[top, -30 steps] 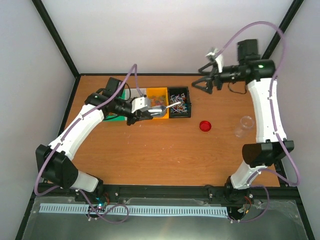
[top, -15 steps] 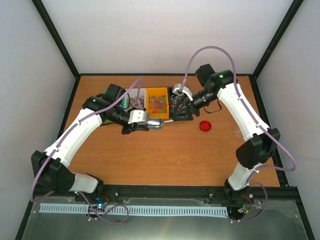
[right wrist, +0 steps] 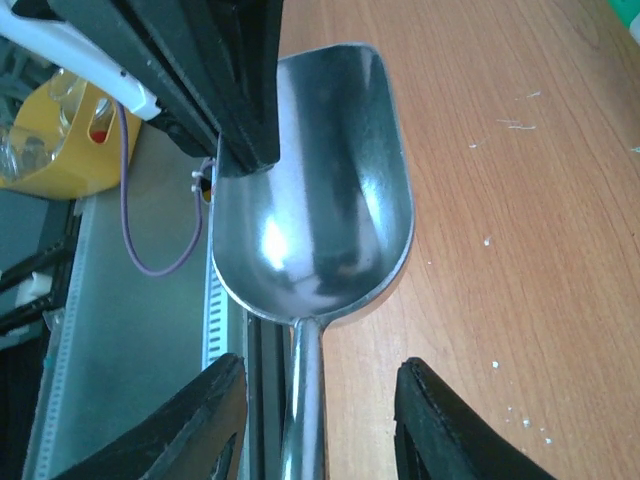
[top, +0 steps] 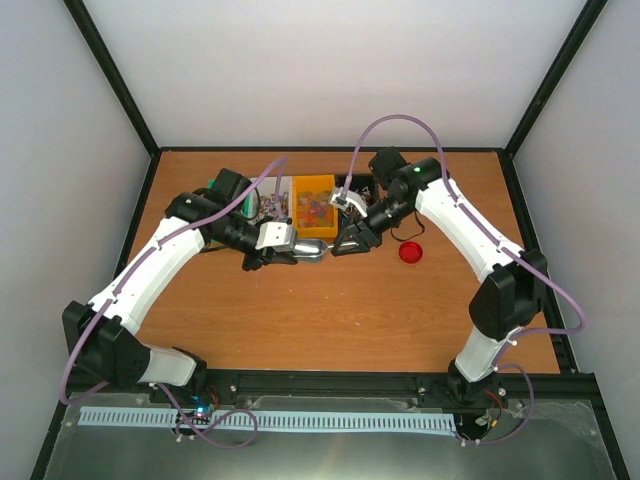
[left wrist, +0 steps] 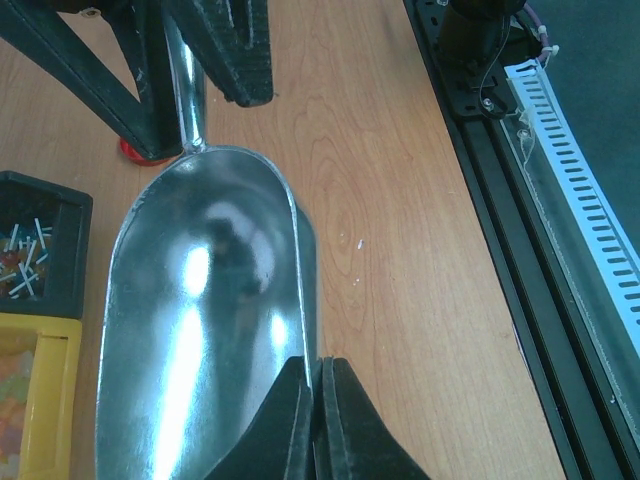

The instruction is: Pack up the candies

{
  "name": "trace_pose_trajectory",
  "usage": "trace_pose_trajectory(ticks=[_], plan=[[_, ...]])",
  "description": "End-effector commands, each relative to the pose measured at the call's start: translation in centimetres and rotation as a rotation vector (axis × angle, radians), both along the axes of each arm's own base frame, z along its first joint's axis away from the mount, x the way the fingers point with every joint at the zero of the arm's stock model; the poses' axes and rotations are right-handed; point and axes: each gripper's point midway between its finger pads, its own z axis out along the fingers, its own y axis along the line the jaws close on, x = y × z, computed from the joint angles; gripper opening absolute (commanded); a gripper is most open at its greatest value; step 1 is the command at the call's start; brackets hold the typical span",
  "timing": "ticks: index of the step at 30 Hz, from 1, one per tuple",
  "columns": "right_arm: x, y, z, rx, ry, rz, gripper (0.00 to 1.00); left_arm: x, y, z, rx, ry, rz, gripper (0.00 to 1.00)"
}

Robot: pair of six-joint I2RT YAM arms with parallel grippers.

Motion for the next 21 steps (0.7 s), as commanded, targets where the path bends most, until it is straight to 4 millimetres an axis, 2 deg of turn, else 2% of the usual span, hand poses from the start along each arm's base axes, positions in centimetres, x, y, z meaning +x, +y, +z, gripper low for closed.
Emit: trace_pose_trajectory(ticks=[1, 6, 10, 12, 13, 14, 17, 19, 21], plan=[[0.0, 0.4, 0.2, 0.011, -0.012, -0.004, 0.37, -0.7, -0.4, 1.2, -0.034, -0.046, -0.047, 0.01], [0.0, 0.3, 0.5, 0.017, -0.021, -0.003, 0.31, -0.8, -0.4, 1.2, -0.035, -0.045, -0.051, 0.01], [-0.1, 0.4, 0.6, 0.027, -0.016, 0.001, 0.19, -0.8, -0.4, 1.2, -0.037, -0.042, -0.052, 0.01], [-0.3, 0.4, 0.7, 0.031, -0.007, 0.003, 0.06, -0.7, -0.4, 1.3, -0.038, -0.040, -0.048, 0.01], [-0.3, 0.4, 0.7, 0.033, -0.004, 0.003, 0.03, -0.7, -0.4, 1.2, -0.037, -0.038, -0.044, 0.01], [-0.3, 0.4, 0.8, 0.036, -0.005, 0.003, 0.03, -0.5, -0.5, 1.3, -0.038, -0.035, -0.034, 0.05], [0.1, 0.1, 1.1, 0.040, -0.021, -0.019, 0.03, 0.5, -0.6, 1.4, -0.036, -0.005, 0.030, 0.35], [1.0, -0.5, 1.1, 0.045, -0.017, -0.064, 0.03, 1.8, -0.3, 1.8, -0.053, 0.017, 0.091, 0.53], [2.3, -1.5, 1.0, 0.054, -0.015, -0.129, 0.03, 3.8, 0.4, 2.3, -0.083, 0.037, 0.161, 0.64]])
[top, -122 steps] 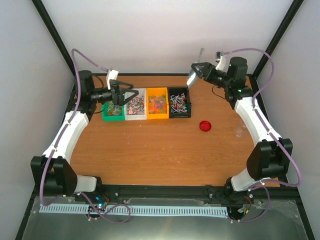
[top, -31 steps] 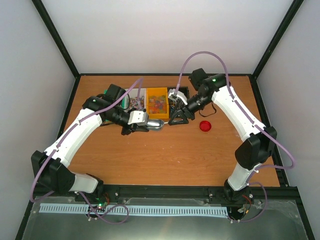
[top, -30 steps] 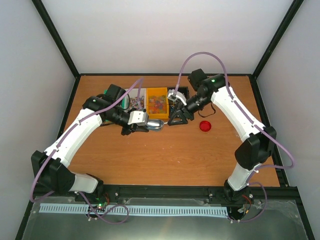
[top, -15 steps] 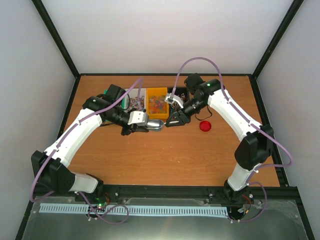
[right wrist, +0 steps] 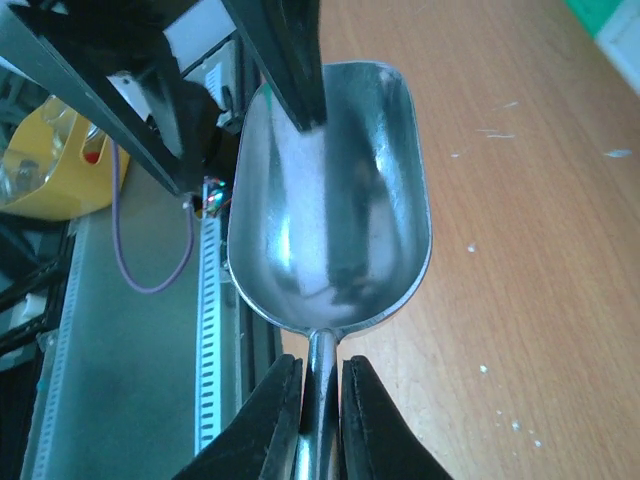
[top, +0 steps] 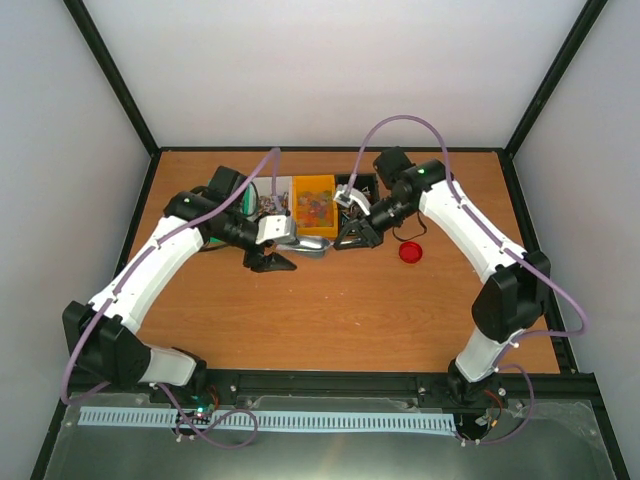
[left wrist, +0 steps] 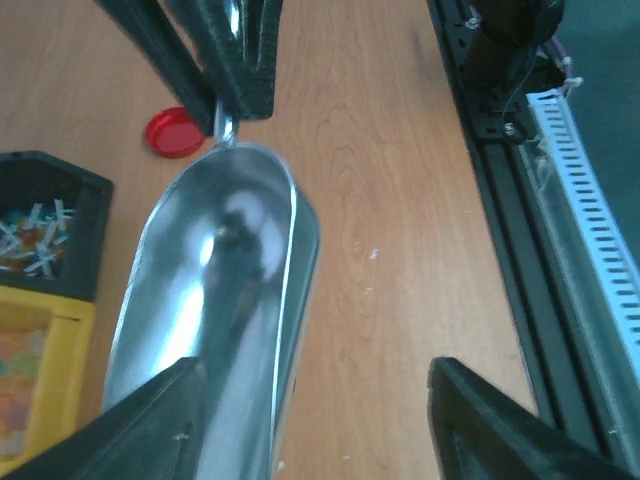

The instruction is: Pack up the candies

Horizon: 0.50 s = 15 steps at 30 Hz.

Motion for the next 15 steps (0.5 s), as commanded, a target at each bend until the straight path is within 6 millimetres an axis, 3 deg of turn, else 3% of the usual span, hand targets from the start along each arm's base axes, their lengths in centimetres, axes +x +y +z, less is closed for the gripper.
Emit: trace_pose_trajectory(ticks=[1, 3, 5, 8, 12, 15], plan=[[2.3, -2.1, 1.1, 0.036, -0.023, -0.133, 0.03, 4.1, 0.7, 2.4, -0.091, 0.018, 0.143, 0.72], [3.7, -3.4, 0.9, 0.025, -0.042, -0.208, 0.03, 7.3, 1.9, 2.7, -0.105, 0.033, 0.256, 0.90], [4.7, -4.6, 0.8, 0.018, -0.062, -0.272, 0.03, 10.4, 3.1, 2.7, -0.109, 0.071, 0.357, 0.99], [5.6, -6.0, 0.4, 0.007, -0.095, -0.343, 0.03, 15.5, 4.9, 2.4, -0.112, 0.154, 0.503, 1.00], [5.5, -7.2, 0.2, 0.020, -0.097, -0.396, 0.03, 23.4, 8.0, 0.2, -0.098, 0.295, 0.740, 1.00], [5.4, -7.6, 0.4, 0.043, -0.107, -0.432, 0.03, 28.3, 9.8, -0.6, -0.054, 0.305, 0.873, 1.00]])
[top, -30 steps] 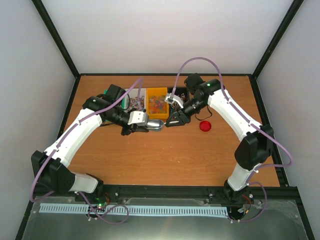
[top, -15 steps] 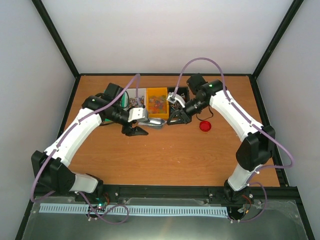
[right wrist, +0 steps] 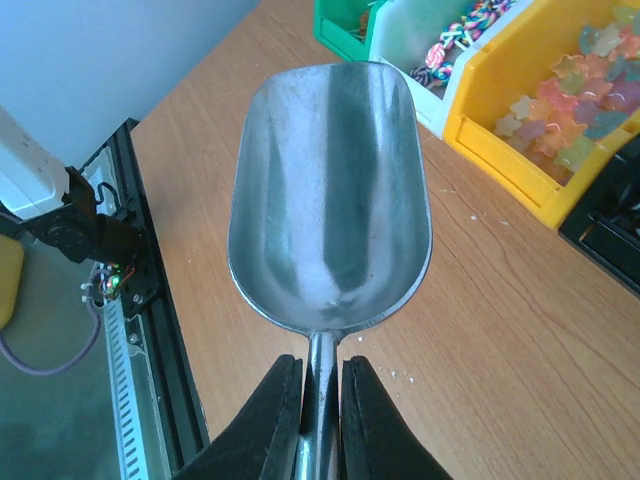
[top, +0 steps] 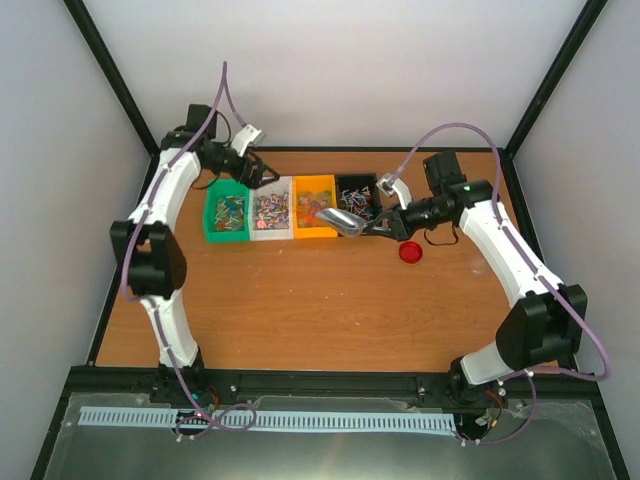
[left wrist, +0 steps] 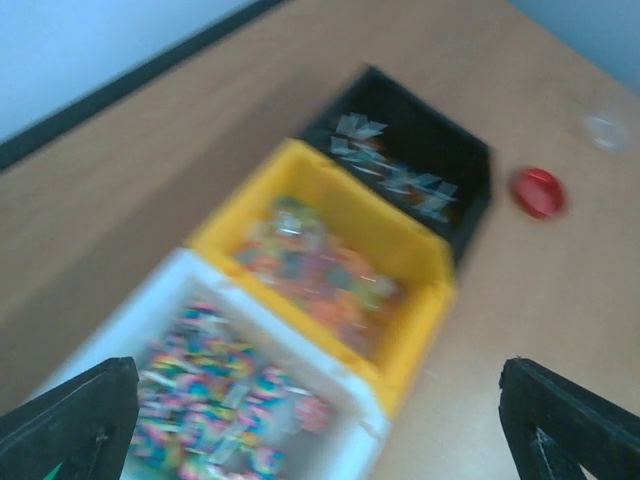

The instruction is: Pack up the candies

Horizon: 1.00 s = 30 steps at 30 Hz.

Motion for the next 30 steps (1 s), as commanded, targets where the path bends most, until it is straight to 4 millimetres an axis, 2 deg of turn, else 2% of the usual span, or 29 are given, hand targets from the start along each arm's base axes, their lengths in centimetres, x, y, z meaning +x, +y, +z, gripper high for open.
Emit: trace_pose_trajectory(ticks=[1, 7, 13, 17, 20, 30], plan=[[0.6, -0.5, 1.4, 0.041, -0.079, -0.067, 0.03, 6.8, 2.8, -0.9, 0.039, 0.086, 0.245, 1.00], [0.8, -2.1, 1.3, 0.014, -0.106, -0.138, 0.03, 11.8, 5.4, -5.1, 0.123, 0.089, 0.361, 1.00], [1.8, -4.0, 1.9, -0.053, -0.158, -0.216, 0.03, 13.8, 6.9, -9.1, 0.196, 0.117, 0.401, 1.00], [2.2, -4.7, 1.4, -0.091, -0.161, -0.243, 0.03, 13.8, 7.4, -11.5, 0.235, 0.147, 0.390, 1.00], [2.3, -5.0, 0.9, -0.107, -0.159, -0.250, 0.03, 13.4, 8.0, -12.6, 0.252, 0.172, 0.382, 1.00], [2.4, -5.1, 0.4, -0.095, -0.138, -0.256, 0.03, 10.3, 8.8, -13.3, 0.236, 0.237, 0.316, 1.00]])
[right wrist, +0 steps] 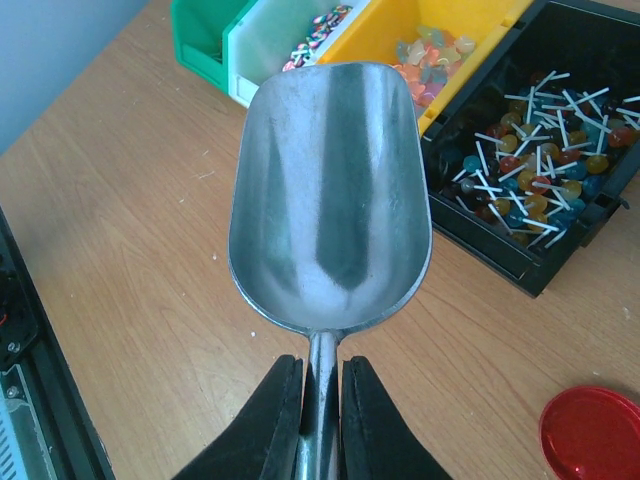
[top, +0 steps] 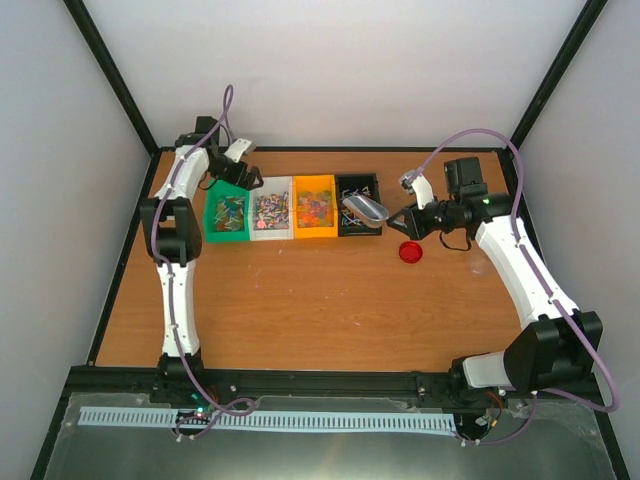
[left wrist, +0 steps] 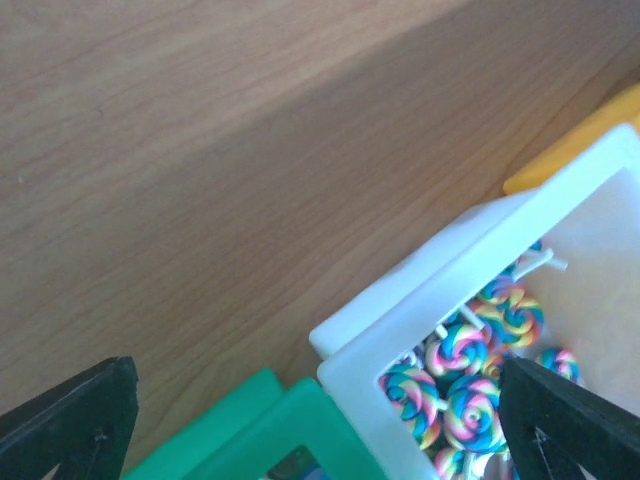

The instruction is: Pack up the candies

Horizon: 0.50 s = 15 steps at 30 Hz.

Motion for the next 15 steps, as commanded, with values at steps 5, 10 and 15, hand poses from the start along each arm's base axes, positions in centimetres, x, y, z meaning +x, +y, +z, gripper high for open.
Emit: trace_pose_trajectory(ticks=[5, 10, 15], plan=[[0.6, -0.4, 1.0, 0.045, -0.013, -0.018, 0.03, -3.2, 0.4, 1.2, -0.009, 0.016, -0.064, 1.00], [0.7, -0.7, 0.9, 0.058, 0.001, -0.022, 0.03, -5.7, -0.8, 2.4, -0.082, 0.062, -0.106, 1.00], [1.0, -1.3, -0.1, 0.015, 0.000, -0.036, 0.03, -9.3, -2.3, 4.0, -0.182, 0.095, -0.146, 0.97]])
